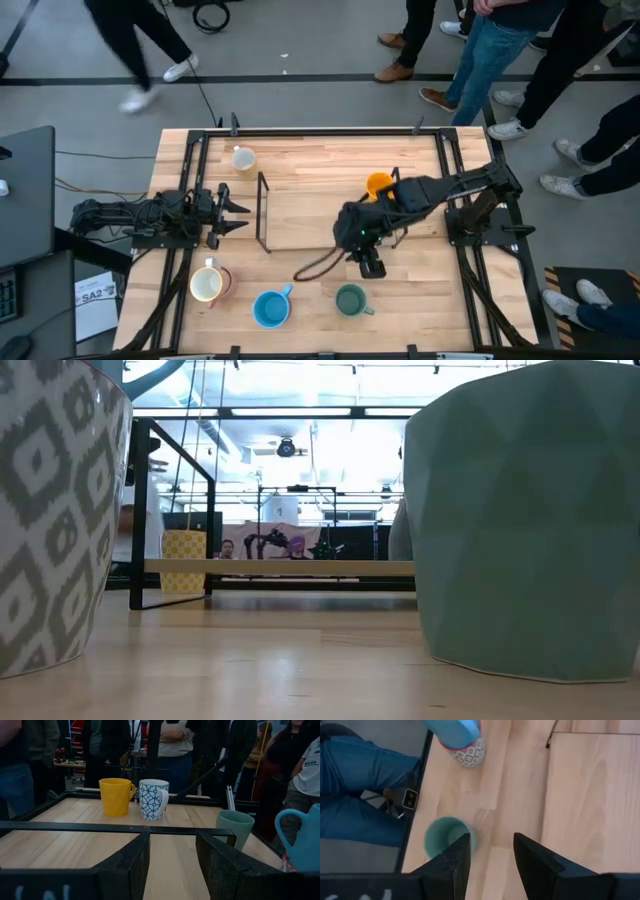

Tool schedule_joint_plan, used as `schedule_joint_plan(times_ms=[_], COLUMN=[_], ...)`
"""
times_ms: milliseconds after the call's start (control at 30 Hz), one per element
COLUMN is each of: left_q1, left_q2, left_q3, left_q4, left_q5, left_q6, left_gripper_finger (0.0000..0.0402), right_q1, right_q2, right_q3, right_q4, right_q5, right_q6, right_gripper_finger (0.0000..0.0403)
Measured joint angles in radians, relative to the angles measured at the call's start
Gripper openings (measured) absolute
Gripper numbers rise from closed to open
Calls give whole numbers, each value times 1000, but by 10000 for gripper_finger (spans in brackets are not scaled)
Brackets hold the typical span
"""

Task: Place coffee mugs
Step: Put the light blue mug on the shelf

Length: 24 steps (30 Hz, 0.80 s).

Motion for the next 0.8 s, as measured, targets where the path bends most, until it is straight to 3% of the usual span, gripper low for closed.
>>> schedule_joint_plan(times_ms=[233, 500, 633, 800], left_q1=[0, -12, -53, -145], left_q2=[0, 52, 172, 418], left_q3=[6, 180, 304, 480], left_q4=[105, 44, 6, -35], left_q5=[0, 0, 0, -8], left_q6=[-31, -34, -34, -34], left_gripper_finger=[167, 167, 164, 151], right_q1=[77, 89, 82, 63], right_q2=[2, 2, 2, 3], right_q3=[-36, -96, -119, -132], right_q4=[87, 138, 146, 146], right_q5=[62, 64, 64, 64], right_q6=[58, 69, 57, 36], right_gripper_finger=[155, 155, 155, 155])
